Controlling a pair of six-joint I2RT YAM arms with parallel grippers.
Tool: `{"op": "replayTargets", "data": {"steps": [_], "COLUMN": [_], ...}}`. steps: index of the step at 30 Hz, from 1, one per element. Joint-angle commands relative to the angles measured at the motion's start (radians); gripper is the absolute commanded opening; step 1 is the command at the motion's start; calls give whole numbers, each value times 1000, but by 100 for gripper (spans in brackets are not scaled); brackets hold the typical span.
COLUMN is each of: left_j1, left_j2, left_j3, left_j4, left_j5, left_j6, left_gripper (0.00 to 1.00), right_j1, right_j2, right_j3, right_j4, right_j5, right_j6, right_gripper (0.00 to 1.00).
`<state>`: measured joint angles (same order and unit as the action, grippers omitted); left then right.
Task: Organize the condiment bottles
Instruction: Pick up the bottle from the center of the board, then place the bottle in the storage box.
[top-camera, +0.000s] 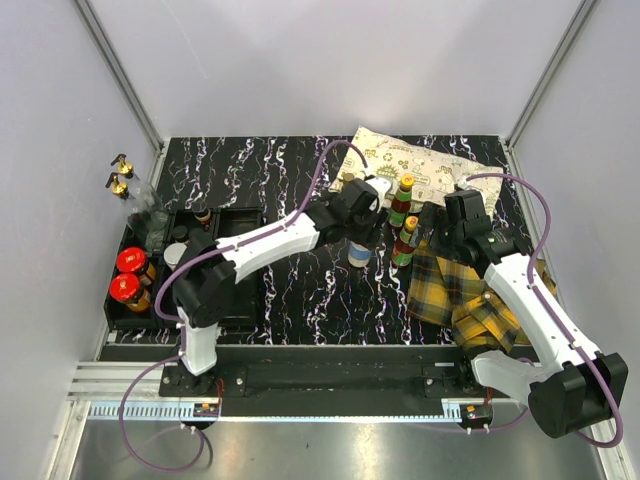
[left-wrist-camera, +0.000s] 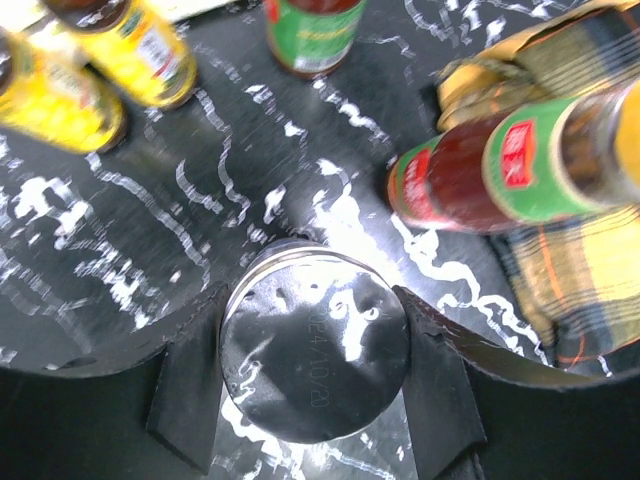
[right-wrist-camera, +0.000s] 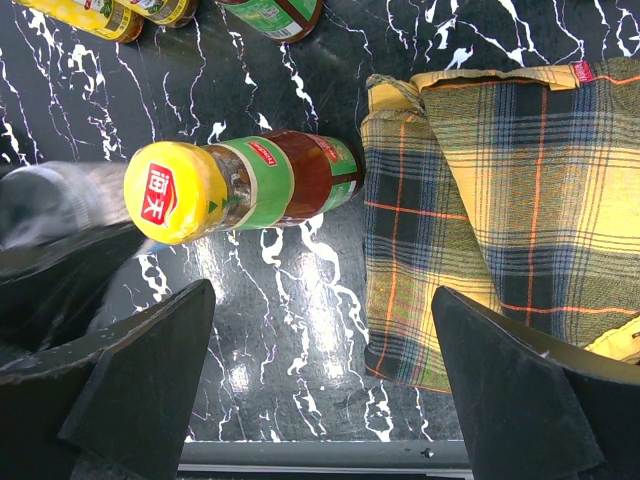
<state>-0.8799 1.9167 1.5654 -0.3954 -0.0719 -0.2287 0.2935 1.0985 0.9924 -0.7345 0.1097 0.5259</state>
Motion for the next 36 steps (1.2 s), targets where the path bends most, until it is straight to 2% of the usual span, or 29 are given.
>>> {"op": "replayTargets", "data": {"steps": [1, 5, 10, 15, 20, 26, 36], "left_j1": [-2, -2, -2, -2, 10, 119, 292], "left_j2": [-162, -249, -398, -550, -683, -777, -950], "left_j3": [7, -8, -71, -125, -230, -340, -481], "left_j4": [-14, -57, -161, -330, -422, -555, -599], "left_j5": [-95, -166, -360, -573, -753, -784, -775], "left_j6": [-9, -26, -86, -211, -360, -532, -632], "left_gripper": [0, 0, 0, 0, 0, 0, 4], "right_j1": [-8, -8, -10, -10, -10, -10, -10], "right_j2": [-11, -8, -6, 0, 8, 1, 0], "right_j3": [6, 8, 6, 2, -5, -14, -18], "right_j4": [4, 3, 4, 6, 12, 15, 14], "right_j5": [-16, -19, -21, -28, -42, -48, -54], "right_j6": [6, 8, 8, 9, 17, 20, 22], "right_gripper": [100, 100, 100, 100, 100, 100, 100]}}
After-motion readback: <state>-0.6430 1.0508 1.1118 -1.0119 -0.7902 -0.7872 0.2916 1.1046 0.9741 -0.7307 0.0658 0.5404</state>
